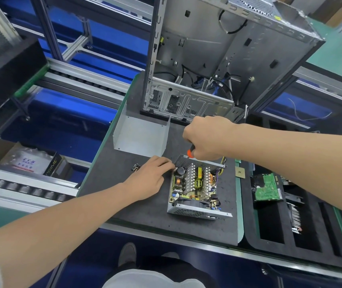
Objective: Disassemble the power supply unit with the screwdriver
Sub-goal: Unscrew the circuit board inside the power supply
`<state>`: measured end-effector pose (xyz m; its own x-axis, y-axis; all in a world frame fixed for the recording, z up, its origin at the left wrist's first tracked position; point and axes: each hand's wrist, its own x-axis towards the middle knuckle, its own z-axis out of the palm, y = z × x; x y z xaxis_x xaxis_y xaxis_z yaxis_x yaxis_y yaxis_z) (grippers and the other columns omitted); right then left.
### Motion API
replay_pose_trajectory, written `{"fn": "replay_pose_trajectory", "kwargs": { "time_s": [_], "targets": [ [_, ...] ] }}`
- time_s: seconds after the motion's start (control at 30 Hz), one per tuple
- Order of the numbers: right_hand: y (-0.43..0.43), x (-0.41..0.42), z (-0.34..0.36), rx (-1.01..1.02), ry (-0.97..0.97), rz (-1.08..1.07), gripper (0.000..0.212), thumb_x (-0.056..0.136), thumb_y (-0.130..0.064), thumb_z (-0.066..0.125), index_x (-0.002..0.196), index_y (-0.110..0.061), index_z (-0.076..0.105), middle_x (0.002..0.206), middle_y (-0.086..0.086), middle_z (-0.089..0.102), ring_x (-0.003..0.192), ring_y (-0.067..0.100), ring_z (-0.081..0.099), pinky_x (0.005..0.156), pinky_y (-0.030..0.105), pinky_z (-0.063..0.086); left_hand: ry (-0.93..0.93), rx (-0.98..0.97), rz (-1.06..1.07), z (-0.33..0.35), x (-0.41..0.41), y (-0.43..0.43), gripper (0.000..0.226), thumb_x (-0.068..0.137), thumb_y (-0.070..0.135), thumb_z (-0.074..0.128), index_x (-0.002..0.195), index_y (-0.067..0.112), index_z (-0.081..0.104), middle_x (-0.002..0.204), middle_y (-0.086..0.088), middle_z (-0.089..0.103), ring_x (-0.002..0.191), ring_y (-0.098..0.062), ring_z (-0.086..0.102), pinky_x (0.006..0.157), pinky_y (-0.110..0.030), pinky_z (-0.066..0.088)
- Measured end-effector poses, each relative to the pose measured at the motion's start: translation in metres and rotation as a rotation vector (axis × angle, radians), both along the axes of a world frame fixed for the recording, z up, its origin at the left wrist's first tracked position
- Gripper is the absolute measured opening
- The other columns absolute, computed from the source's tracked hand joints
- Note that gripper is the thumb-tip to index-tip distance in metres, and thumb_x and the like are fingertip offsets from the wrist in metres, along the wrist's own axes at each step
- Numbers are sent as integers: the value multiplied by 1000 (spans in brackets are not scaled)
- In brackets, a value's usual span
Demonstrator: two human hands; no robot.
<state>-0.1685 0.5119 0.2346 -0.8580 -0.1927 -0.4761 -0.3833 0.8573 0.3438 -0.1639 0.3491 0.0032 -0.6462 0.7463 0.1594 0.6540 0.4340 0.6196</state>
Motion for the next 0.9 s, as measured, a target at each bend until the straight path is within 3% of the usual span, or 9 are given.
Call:
{"fn": "replay_pose_trajectory", "kwargs": {
  "time_s": [0.27, 0.43, 0.53, 0.63, 0.77, 0.9],
  "targets": [
    [-5, -1, 10, -99, 66, -38, 42, 92, -31, 66, 65, -18, 38, 72, 3, 38, 53, 22, 45, 48, 25, 32, -115, 40, 43, 1, -2, -3, 48, 90, -7, 48, 130, 16, 63, 144, 1, 59, 135, -17, 44, 118, -28, 33],
    [-13, 0, 9, -130, 68, -66, 44, 91, -27, 67, 63, -15, 36, 70, 4, 38, 51, 23, 43, 48, 25, 35, -182, 57, 70, 5, -1, -3, 36, 95, 0, 51, 126, 16, 61, 138, 2, 61, 128, -13, 47, 112, -33, 43],
    [-16, -1, 13, -183, 32, -67, 27, 86, -29, 71, 70, -9, 62, 74, 9, 61, 66, 31, 63, 53, 30, 52, -178, 51, 49, 6, -1, -2, 35, 97, 3, 52, 129, 16, 60, 135, 4, 60, 126, -12, 46, 111, -29, 41],
    [-20, 4, 19, -268, -55, -68, 23, 81, -40, 75, 76, -17, 74, 76, 1, 72, 79, 27, 69, 65, 40, 63, -225, 76, 38, 12, -2, -3, 33, 94, -1, 53, 116, 21, 58, 118, 9, 58, 112, -9, 51, 101, -23, 43],
    [-25, 22, 8, -259, -133, -56, 27, 79, -37, 70, 78, -11, 77, 76, 8, 75, 80, 31, 72, 60, 37, 60, -280, 166, 10, 17, 6, -6, 35, 89, -5, 58, 100, 28, 59, 100, 18, 60, 92, -2, 59, 79, -9, 42],
    [-27, 38, -3, -274, -168, -89, 27, 80, -39, 67, 79, -14, 77, 75, 6, 72, 76, 30, 69, 62, 37, 62, -373, 167, -86, 17, 16, -8, 36, 95, -5, 61, 97, 30, 68, 97, 19, 65, 93, 1, 66, 81, -9, 47]
  ]
}}
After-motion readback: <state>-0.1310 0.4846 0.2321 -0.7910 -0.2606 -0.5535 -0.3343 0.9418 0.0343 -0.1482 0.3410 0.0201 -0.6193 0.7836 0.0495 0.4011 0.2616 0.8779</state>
